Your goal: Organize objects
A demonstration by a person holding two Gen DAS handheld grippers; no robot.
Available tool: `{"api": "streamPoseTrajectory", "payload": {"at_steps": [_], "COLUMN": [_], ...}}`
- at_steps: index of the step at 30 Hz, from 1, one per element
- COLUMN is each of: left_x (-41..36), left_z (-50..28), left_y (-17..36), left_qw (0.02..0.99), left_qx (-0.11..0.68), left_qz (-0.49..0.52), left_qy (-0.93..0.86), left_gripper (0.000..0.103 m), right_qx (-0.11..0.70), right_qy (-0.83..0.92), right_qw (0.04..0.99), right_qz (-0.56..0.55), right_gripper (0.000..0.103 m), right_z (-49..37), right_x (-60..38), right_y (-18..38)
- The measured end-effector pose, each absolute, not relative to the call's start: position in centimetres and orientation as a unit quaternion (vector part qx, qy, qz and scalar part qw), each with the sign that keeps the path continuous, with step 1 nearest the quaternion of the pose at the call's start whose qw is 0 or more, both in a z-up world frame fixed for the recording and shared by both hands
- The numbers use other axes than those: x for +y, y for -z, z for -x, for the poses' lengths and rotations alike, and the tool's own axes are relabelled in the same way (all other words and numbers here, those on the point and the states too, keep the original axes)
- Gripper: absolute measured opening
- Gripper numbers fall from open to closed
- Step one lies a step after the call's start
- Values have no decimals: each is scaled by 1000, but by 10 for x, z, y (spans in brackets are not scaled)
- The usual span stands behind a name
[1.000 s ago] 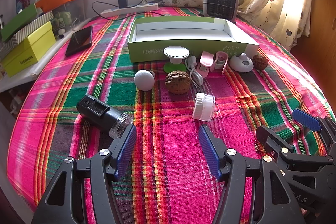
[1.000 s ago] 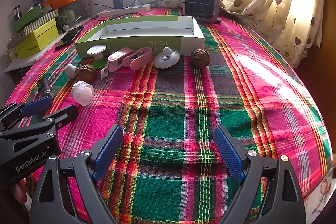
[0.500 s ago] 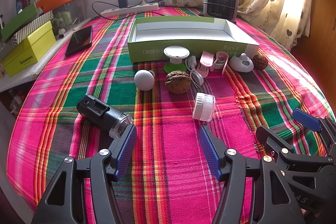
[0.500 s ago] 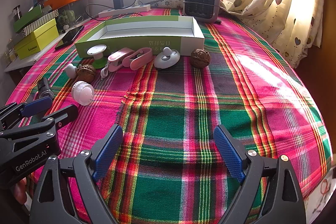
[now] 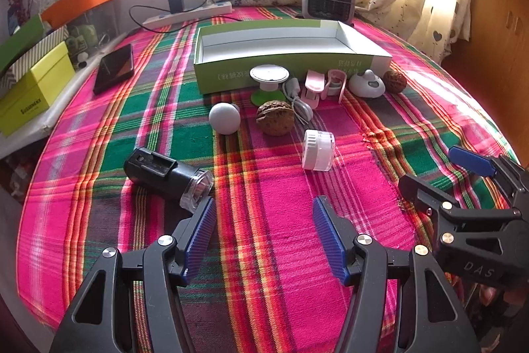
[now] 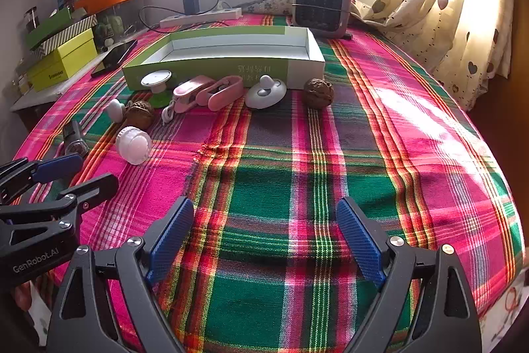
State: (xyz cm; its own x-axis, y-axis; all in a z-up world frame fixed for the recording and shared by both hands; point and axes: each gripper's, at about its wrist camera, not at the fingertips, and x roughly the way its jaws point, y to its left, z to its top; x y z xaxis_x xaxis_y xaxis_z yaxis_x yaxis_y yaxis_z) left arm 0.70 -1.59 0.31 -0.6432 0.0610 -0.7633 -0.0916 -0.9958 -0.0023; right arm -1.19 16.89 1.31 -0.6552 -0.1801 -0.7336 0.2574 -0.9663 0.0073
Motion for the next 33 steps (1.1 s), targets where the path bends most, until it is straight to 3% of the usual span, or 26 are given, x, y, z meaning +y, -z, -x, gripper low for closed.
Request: {"api": "streamPoseTrajectory", "payload": {"at_steps": [13,19,25,33], "left_x": [-46,-70,-94,-94], "left_z": [-35,-37,-18,-2], "left_y": [-25,-28,-12,-13], "left_qw": [50,3,-2,-1], "left_qx": [-25,-48,-142,-146], "left_qz": [398,395,430,420], "left_qy": [-916,-917,-892,-896], "left_gripper": [59,59,59,59], "right_qx": [49,51,42,52], "right_qy": [902,898,887,882], "right_qw": [180,200,225,230], "right_qz": [-390,-388,-401,-408], "right_gripper": [88,88,88,88], "right_z": [17,20,26,33], "right_x": [145,134,117,101], "right_y": [-18,-20,-17,-13]}}
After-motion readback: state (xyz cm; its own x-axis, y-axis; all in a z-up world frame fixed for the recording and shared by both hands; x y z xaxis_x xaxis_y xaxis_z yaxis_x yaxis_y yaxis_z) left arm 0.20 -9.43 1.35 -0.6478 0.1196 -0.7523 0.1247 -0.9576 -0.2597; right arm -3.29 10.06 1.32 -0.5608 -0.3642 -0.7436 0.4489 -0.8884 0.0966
